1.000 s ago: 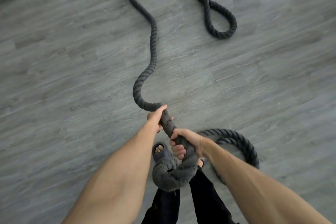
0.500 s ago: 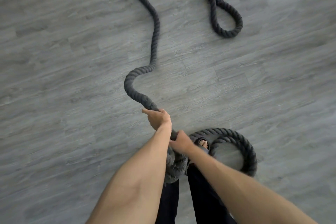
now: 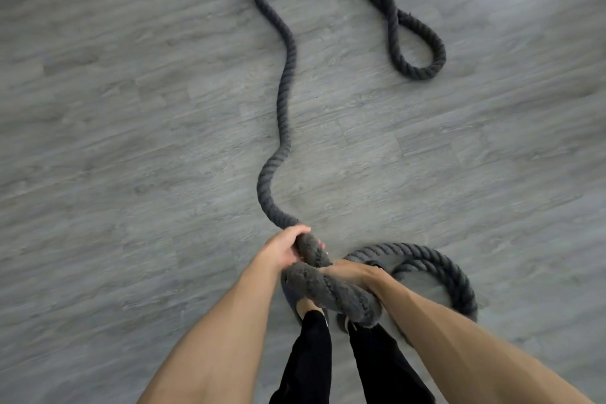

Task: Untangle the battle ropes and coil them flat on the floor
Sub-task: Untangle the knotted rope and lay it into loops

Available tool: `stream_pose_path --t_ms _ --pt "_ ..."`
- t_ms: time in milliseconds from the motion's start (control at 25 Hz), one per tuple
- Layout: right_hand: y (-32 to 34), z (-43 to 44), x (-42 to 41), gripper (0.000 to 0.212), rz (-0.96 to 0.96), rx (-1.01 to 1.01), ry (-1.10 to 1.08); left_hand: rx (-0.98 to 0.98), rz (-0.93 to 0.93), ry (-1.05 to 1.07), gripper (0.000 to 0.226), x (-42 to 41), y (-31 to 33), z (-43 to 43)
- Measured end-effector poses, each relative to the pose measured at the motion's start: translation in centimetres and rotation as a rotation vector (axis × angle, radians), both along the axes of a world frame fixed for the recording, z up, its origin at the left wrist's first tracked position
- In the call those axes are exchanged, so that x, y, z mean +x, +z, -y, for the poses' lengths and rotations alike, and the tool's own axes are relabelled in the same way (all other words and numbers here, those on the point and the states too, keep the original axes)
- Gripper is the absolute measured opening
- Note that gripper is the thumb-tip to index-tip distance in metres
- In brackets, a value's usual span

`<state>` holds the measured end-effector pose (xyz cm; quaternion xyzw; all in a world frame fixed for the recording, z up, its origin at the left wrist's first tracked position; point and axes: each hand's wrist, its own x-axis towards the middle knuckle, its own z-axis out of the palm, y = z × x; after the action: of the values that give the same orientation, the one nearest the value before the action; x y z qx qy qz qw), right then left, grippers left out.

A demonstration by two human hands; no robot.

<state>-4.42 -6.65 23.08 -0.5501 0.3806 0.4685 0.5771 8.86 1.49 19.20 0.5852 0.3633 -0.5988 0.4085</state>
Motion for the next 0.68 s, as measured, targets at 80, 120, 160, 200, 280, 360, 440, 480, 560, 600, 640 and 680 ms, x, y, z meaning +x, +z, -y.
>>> stream_pose_path --t_ms 80,120,160,200,280,360,440,480,560,600,640,680 --pt "-1.9 -0.5 -0.3 0.038 -0.021 0.016 -0.035 0.012 0.018 -0.033 0.014 -0.2 -0.6 0.2" --pt "-2.5 -1.0 -0.4 0.047 -0.009 -0.011 -0.012 0.029 0.061 0.011 0.026 -0.4 -1.4 0.3" --pt "-3.0 -1.5 -0.6 0.05 0.032 -0.058 0.022 0.093 0.149 0.041 0.051 -0.8 -2.7 0.1" --pt "-2.6 -2.0 -0.4 0.046 0.064 -0.108 0.051 0.15 0.221 0.068 0.073 -1.1 -3.3 -0.2" --pt "-2.7 -2.5 -0.5 0.036 0.1 -0.231 0.001 0.24 0.367 0.009 0.076 -1.8 -2.4 -0.8" --pt "-3.5 -2.6 -0.9 0.041 0.07 -0.427 -0.138 0.29 0.481 -0.013 0.061 -2.6 -1.5 -1.5" --pt "-4.2 -2.9 -2.5 0.043 -0.051 -0.541 -0.292 0.309 0.514 -0.003 0.058 -3.4 -1.9 -2.3" --pt "-4.4 -3.4 -3.8 0.041 -0.11 -0.546 -0.368 0.32 0.528 0.013 0.057 -4.0 -1.6 -2.5" --pt "-5.4 -4.7 -7.5 0.032 -0.228 -0.481 -0.528 0.314 0.546 0.031 0.057 -5.7 -1.3 -2.6" --pt "-5.5 -5.5 -9.7 0.029 -0.274 -0.443 -0.586 0.301 0.556 0.04 0.056 -6.8 -1.3 -2.5" --pt "-6.0 -6.3 -11.9 0.027 -0.307 -0.4 -0.634 0.292 0.572 0.051 0.055 -7.9 -1.0 -2.2" --pt "-6.3 -7.1 -14.3 0.023 -0.321 -0.353 -0.688 0.282 0.591 0.07 0.053 -9.1 -0.9 -2.0"
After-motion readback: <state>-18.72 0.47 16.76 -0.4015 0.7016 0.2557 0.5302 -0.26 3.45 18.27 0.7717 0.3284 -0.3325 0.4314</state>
